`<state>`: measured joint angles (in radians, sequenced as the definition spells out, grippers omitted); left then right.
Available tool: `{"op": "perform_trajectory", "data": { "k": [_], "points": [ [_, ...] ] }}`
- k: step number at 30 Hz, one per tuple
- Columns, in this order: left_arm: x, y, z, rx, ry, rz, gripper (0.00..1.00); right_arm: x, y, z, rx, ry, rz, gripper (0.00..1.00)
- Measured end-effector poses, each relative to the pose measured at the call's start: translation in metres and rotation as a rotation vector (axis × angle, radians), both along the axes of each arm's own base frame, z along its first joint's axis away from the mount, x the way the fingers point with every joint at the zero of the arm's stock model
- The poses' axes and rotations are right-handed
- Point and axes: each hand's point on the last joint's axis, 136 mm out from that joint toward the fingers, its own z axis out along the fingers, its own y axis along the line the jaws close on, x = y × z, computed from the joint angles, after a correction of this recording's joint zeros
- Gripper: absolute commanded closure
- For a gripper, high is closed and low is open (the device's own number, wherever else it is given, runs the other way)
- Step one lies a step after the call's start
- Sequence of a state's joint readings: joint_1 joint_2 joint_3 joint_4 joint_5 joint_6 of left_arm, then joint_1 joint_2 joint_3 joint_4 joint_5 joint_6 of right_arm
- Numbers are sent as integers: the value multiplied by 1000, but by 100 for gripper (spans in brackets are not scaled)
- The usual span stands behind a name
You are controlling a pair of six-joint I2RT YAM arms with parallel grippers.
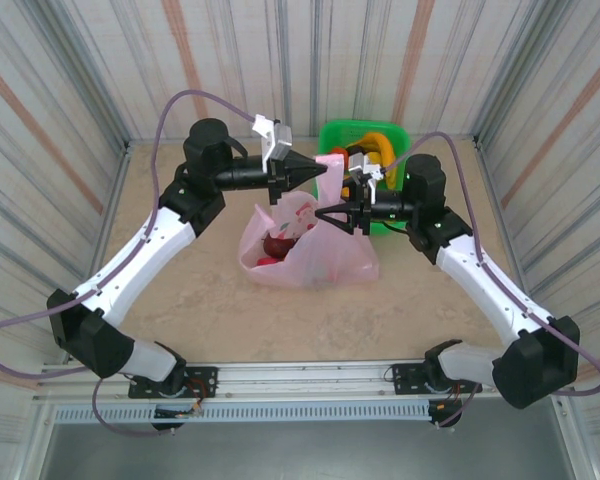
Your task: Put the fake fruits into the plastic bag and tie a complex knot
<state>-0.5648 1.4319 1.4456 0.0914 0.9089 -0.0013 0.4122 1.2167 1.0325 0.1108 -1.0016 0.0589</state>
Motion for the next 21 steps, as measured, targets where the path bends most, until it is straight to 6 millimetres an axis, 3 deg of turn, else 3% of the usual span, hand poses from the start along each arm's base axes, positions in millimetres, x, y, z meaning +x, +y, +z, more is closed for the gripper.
{"op": "perform_trajectory", "data": {
  "k": [10, 13, 16, 21],
  "points": [
    [9, 3, 3, -13, 8, 42, 100, 0, -1, -22, 9, 45, -18, 79],
    [13, 6, 3, -14, 15, 57, 100, 1, -2, -23, 13, 57, -21, 95],
    [16, 9, 3, -15, 23, 67, 89, 3, -4, -23, 16, 56, -32, 100],
    [29, 30, 13, -40, 26, 121, 55, 11, -15, -26, 13, 64, -73, 100]
  ]
}}
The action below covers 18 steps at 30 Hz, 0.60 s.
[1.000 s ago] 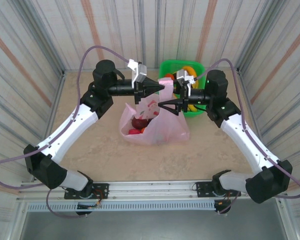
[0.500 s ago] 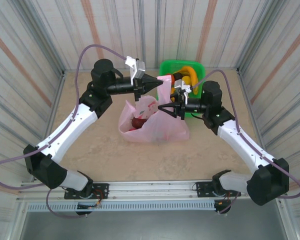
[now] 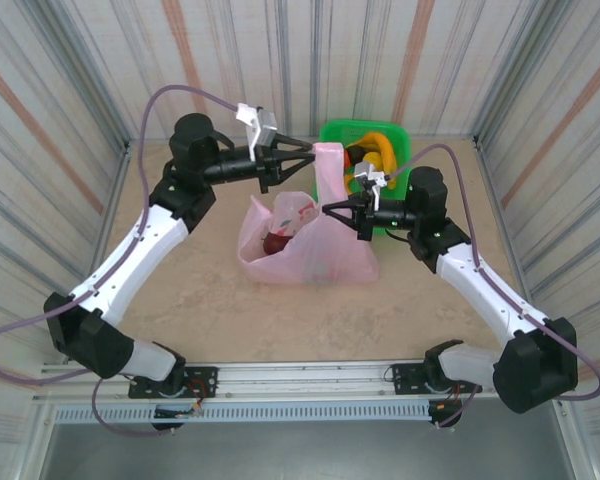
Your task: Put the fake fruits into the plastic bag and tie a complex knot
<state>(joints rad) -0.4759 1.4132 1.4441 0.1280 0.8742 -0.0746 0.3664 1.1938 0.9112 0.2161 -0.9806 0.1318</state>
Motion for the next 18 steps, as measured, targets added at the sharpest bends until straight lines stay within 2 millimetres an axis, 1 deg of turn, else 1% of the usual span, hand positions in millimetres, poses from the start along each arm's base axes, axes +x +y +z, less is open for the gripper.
{"op": "perform_trajectory", "data": {
  "k": [2, 5, 7, 9, 11, 13, 15, 18],
  "points": [
    [2, 15, 8, -13, -16, 31, 48, 4, -5, -2, -2, 6, -15, 100],
    [-2, 47, 16, -29, -38, 92, 36, 9, -12, -3, -1, 8, -32, 100],
    [-8, 71, 18, -41, -54, 140, 29, 11, -16, -2, 0, 6, -44, 100],
    [-14, 92, 14, -47, -64, 185, 23, 13, -21, 0, 3, 0, -53, 100],
    [-20, 112, 3, -56, -60, 232, 18, 13, -24, 2, 5, -8, -55, 100],
    [-25, 123, -15, -61, -41, 260, 13, 12, -26, 4, 7, -12, -56, 100],
    [-29, 128, -39, -61, -9, 274, 10, 13, -27, 4, 8, -13, -55, 100],
    [-32, 130, -80, -59, 61, 277, 8, 13, -29, 4, 7, -12, -58, 100]
  ]
}}
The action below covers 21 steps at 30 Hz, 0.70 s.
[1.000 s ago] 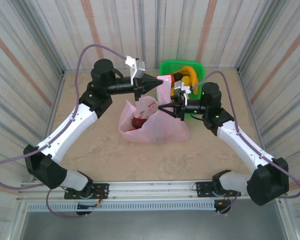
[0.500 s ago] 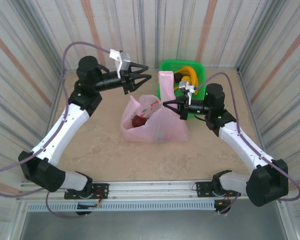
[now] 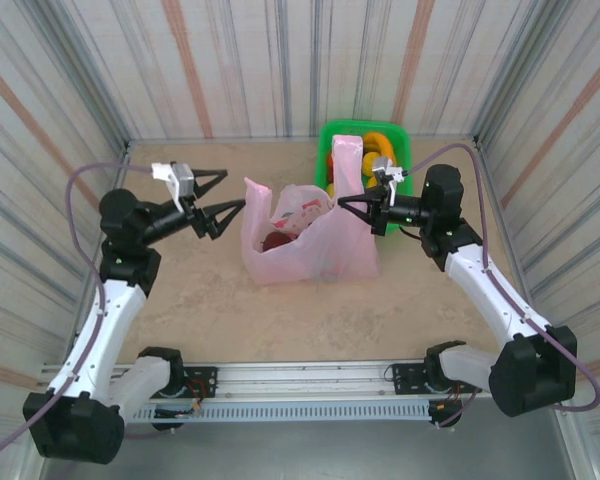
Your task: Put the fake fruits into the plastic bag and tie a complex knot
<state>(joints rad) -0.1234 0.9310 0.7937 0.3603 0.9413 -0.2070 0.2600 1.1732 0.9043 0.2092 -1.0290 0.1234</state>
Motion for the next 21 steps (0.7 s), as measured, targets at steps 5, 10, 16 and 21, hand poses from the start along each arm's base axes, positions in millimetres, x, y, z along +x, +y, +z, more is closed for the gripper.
{"op": "perform_trajectory", "data": {
  "k": [5, 10, 16, 21],
  "points": [
    [-2, 6, -53, -18, 99, 33, 2, -2, 0, 0, 2, 1, 12, 100],
    [-12, 10, -56, -61, 84, 36, 1, -1, -2, 0, 2, 4, 9, 100],
    [-27, 1, -48, -109, 44, -30, 1, -1, -3, -1, 1, 6, 10, 100],
    [-35, -18, -55, -106, 71, -109, 1, -2, -3, -1, 0, 10, 14, 100]
  ]
}}
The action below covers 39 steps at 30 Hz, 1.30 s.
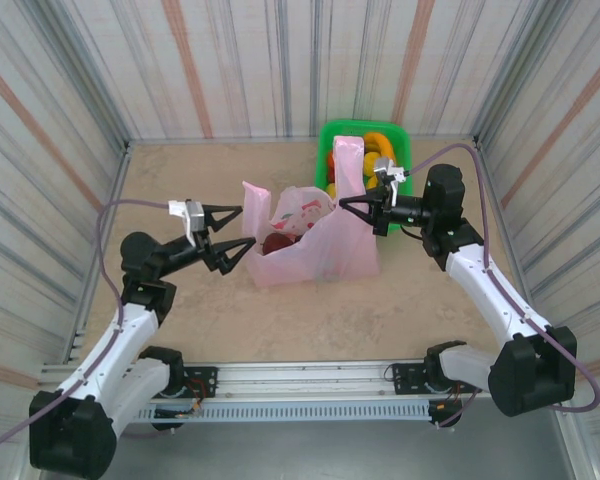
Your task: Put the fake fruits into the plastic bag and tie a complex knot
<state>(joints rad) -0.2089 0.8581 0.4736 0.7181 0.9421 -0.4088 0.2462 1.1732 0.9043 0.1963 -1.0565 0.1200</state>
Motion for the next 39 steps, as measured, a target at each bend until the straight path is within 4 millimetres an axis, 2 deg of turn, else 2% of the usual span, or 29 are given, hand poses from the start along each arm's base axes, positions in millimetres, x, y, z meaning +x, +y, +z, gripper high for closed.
{"op": "perform_trajectory", "data": {
  "k": [8, 16, 24, 28, 34, 36, 39],
  "points": [
    [10, -2, -13, 4, 18, 18, 1, -3, 0, -1, 0, 10, 14, 100],
    [29, -22, -39, 33, 86, -33, 1, -5, 1, -1, 1, 11, 22, 100],
    [51, -33, -33, 31, 56, -58, 5, -5, 1, -1, 1, 12, 23, 100],
    [56, -42, -26, 29, 26, -97, 17, -5, 1, -1, 1, 12, 23, 100],
    [56, -51, -21, 32, 5, -161, 65, -5, 1, -2, -1, 18, 23, 100],
    [55, -52, -20, 34, -1, -173, 77, -5, 1, -2, -2, 22, 22, 100],
    [54, -53, -21, 42, 1, -176, 88, -7, 0, -3, -8, 23, 17, 100]
  ]
}}
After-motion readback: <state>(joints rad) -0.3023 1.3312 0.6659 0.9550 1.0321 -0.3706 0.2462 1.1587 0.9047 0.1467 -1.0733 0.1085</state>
